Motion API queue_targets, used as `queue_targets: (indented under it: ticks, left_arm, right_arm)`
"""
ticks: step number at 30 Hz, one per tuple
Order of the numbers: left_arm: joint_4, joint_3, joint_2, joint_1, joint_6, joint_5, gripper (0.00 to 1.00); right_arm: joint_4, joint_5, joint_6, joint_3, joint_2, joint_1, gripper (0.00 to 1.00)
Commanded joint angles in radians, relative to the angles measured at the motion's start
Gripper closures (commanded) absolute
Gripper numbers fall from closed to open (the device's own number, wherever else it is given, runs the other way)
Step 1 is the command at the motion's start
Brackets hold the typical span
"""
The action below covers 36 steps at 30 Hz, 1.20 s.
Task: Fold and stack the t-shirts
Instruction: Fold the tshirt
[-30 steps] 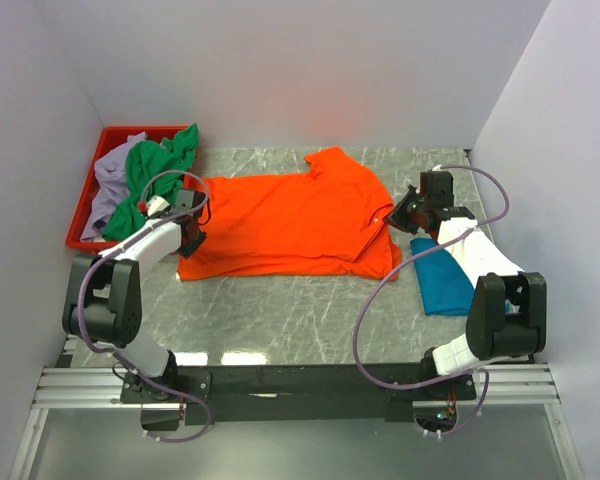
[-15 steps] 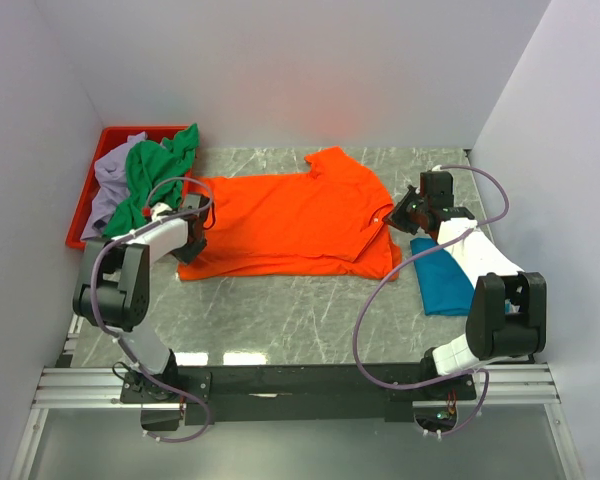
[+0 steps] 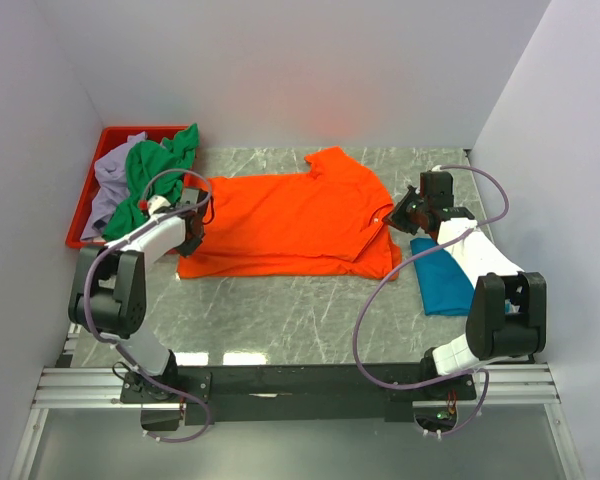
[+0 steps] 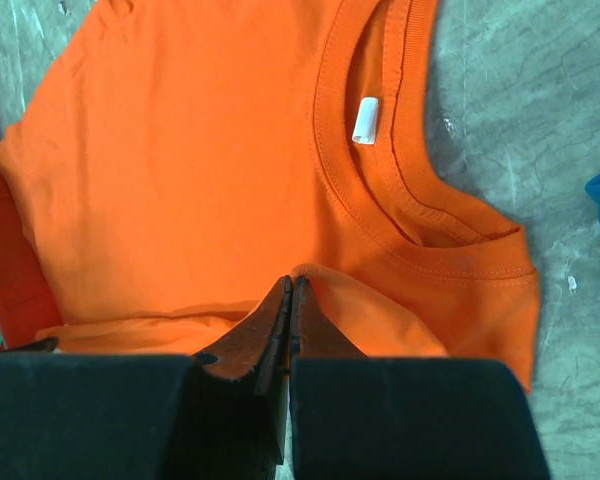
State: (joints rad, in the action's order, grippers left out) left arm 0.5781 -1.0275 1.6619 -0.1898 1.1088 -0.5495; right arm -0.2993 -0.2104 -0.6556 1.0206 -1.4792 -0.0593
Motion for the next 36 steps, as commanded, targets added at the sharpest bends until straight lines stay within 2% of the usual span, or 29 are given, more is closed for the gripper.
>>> queue_targets:
  ticks: [1,13,25,28,29,30,31,32,34,35,36]
  left_arm:
    - [0.025,-0.048,-0.053,-0.003,-0.017,-0.055,0.99]
    - [0.042,-0.121,-0.028,0.001,-0.056,-0.084,0.99]
    - [0.022,-0.164,0.042,0.013,-0.086,-0.081,0.99]
    - [0.014,-0.167,0.055,0.016,-0.093,-0.079,0.94]
    - [0.011,-0.167,0.055,0.016,-0.095,-0.076,0.88]
    - [0.008,-0.166,0.053,0.019,-0.101,-0.072,0.81]
    - [0.002,-0.164,0.050,0.020,-0.104,-0.072,0.81]
    - [-0.006,-0.157,0.042,0.020,-0.107,-0.061,0.71]
    - [-0.030,-0.146,0.015,0.020,-0.122,-0.047,0.59]
    - [-0.038,-0.132,0.001,0.020,-0.125,-0.027,0.49]
    - [-0.049,-0.125,-0.028,0.020,-0.132,-0.017,0.46]
  right_arm:
    - [0.016,0.017,0.017,0.029,0.026,-0.005,1.00]
    - [-0.037,0.043,0.025,0.114,0.017,-0.004,1.00]
    - [-0.069,0.022,0.053,0.233,-0.116,-0.007,1.00]
    - [-0.080,0.008,0.076,0.262,-0.165,-0.016,1.00]
    - [-0.089,0.009,0.083,0.274,-0.194,-0.019,1.00]
    - [-0.109,0.009,0.099,0.303,-0.225,-0.025,0.94]
    - [-0.119,0.011,0.106,0.317,-0.225,-0.027,0.90]
    - [-0.133,0.011,0.114,0.346,-0.246,-0.028,0.78]
    - [-0.167,0.022,0.131,0.368,-0.257,-0.037,0.65]
    - [-0.175,0.034,0.134,0.372,-0.253,-0.043,0.54]
    - [-0.179,0.046,0.134,0.368,-0.244,-0.045,0.51]
